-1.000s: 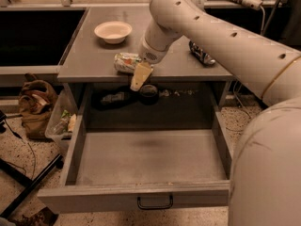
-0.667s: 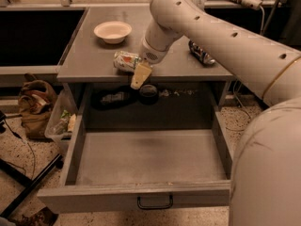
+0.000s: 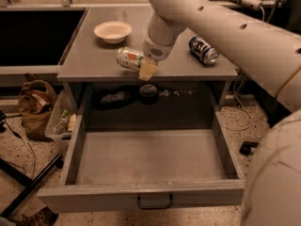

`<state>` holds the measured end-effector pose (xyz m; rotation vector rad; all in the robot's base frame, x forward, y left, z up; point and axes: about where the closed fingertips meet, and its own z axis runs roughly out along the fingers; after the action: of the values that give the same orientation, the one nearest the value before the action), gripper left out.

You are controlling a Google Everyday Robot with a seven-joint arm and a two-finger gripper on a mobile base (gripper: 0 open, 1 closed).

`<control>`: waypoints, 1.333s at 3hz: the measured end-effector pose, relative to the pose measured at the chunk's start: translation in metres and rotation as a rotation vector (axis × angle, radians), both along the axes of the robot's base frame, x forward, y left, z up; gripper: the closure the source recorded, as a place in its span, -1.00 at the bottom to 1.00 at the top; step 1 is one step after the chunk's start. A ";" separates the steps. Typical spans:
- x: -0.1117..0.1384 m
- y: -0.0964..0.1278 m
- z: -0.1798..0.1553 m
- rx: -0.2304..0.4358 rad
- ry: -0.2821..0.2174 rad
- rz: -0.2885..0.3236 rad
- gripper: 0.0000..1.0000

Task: Place 7up can into top drawer

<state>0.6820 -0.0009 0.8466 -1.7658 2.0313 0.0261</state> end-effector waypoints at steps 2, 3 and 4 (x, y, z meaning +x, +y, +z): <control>-0.078 -0.024 -0.005 -0.028 0.024 0.009 1.00; -0.104 -0.026 -0.052 0.012 0.010 0.002 1.00; -0.109 -0.015 -0.096 0.044 -0.066 -0.017 1.00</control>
Offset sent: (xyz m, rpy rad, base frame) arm -0.1269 -0.0368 -0.0566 0.0280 0.0148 0.0089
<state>0.5726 -0.0164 0.7510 -1.6995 1.9841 0.0074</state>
